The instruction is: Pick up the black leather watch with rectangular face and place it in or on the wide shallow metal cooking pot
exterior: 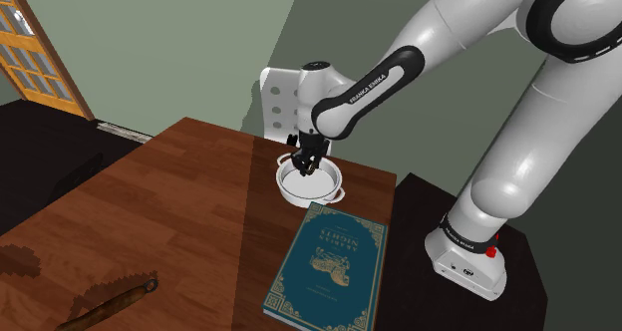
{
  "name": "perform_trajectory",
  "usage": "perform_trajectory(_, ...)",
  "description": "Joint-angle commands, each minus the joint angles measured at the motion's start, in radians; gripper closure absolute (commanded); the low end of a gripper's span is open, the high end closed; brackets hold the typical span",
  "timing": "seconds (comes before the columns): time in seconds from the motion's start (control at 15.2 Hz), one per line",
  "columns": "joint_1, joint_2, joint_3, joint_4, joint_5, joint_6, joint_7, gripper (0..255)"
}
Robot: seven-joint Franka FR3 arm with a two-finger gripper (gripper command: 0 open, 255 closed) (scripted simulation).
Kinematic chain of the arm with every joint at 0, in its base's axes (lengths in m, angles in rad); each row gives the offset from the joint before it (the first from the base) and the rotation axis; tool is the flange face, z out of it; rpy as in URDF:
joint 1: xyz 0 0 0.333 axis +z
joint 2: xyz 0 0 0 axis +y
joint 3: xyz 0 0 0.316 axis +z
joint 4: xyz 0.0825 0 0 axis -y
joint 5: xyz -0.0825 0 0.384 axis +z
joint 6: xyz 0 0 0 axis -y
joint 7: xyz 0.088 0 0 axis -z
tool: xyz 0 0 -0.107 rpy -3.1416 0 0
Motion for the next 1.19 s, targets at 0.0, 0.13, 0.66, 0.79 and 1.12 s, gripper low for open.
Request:
perform_trajectory(0.0, 0.001, 0.019, 0.001, -0.007, -0.01, 0.026, 0.01, 255)
perform_trajectory(0.13, 0.001, 0.019, 0.001, -0.007, -0.01, 0.026, 0.01, 255)
perform_trajectory(0.66, 0.001, 0.019, 0.001, -0.007, -0.01, 0.026, 0.01, 0)
perform_trajectory(0.79, 0.001, 0.019, 0.001, -0.007, -0.01, 0.026, 0.01, 0)
perform_trajectory(1.12, 0.001, -0.082, 0.001, 0.031, 0.037, -0.108, -0.025, 0)
